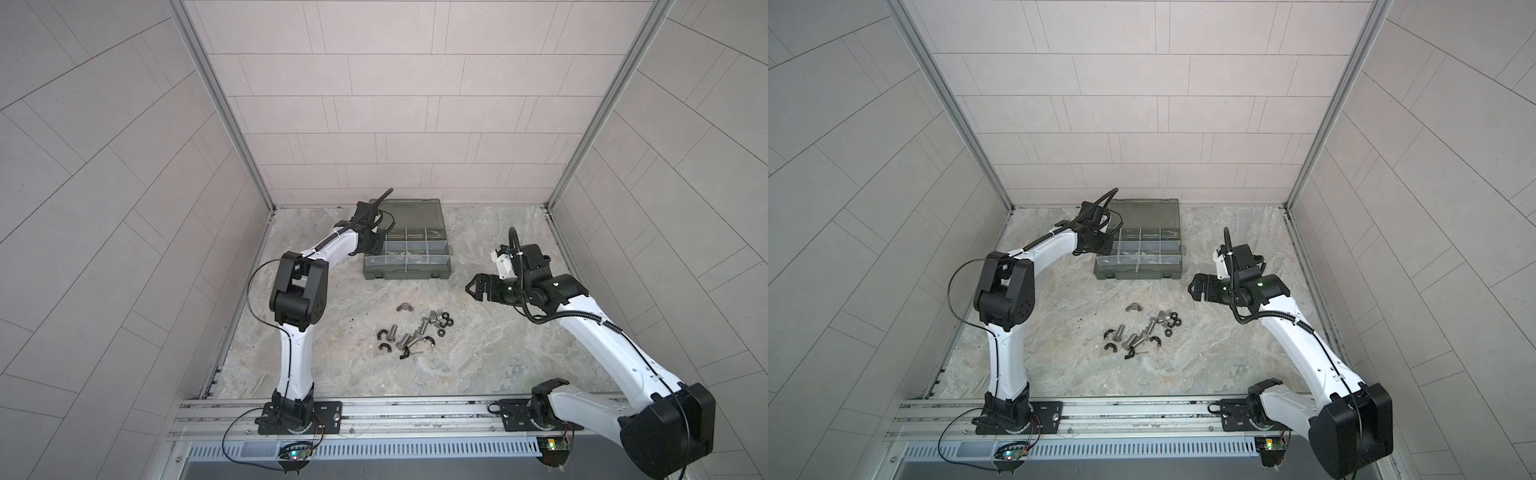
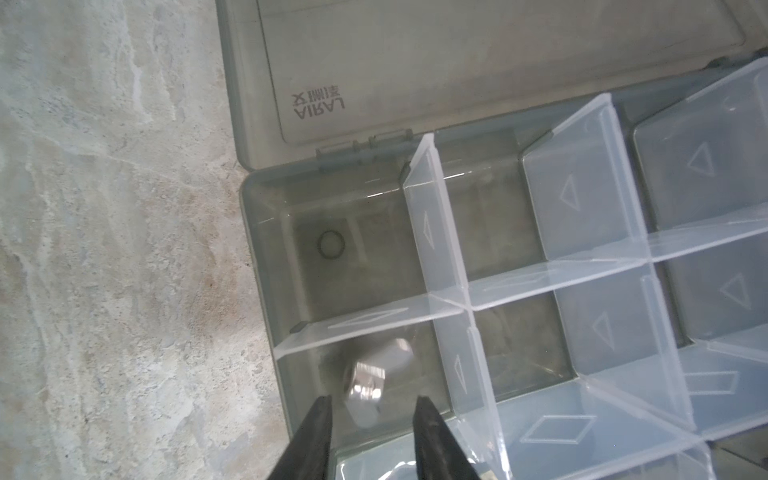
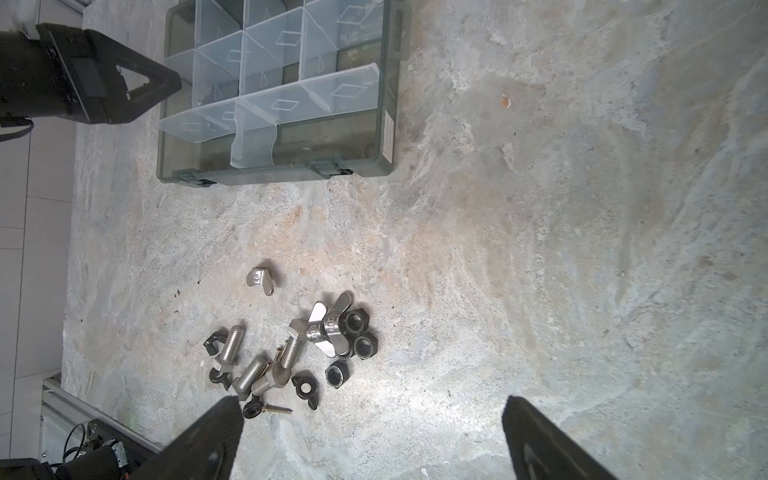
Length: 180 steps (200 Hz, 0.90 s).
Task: Sort the screws and nuts into containers
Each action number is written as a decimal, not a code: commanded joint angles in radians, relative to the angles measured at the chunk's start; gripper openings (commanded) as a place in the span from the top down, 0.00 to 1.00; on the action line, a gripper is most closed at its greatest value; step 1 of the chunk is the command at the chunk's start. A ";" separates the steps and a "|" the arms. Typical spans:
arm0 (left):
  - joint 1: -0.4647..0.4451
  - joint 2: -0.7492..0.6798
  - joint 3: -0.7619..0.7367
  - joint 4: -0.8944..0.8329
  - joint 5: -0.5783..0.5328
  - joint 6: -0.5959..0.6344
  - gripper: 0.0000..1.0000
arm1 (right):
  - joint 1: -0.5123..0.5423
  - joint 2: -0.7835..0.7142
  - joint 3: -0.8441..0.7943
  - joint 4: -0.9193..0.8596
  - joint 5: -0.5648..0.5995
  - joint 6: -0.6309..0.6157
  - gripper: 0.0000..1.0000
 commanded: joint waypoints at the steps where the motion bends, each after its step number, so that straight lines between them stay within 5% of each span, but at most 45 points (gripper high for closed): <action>1: 0.007 -0.034 0.022 -0.037 0.032 -0.014 0.61 | -0.004 -0.015 0.024 -0.009 0.010 -0.007 0.01; 44: -0.012 -0.234 -0.147 -0.035 0.030 -0.051 0.57 | -0.004 -0.035 0.042 -0.043 0.038 -0.021 0.01; 83: -0.157 -0.405 -0.338 -0.005 0.002 -0.128 0.54 | -0.004 -0.086 0.014 -0.038 0.021 0.008 0.01; 127: -0.334 -0.425 -0.452 -0.022 -0.038 -0.224 0.54 | -0.002 -0.143 -0.008 -0.082 0.047 -0.003 0.01; 180: -0.378 -0.375 -0.525 0.027 -0.043 -0.286 0.53 | -0.003 -0.203 -0.045 -0.094 0.041 0.001 0.01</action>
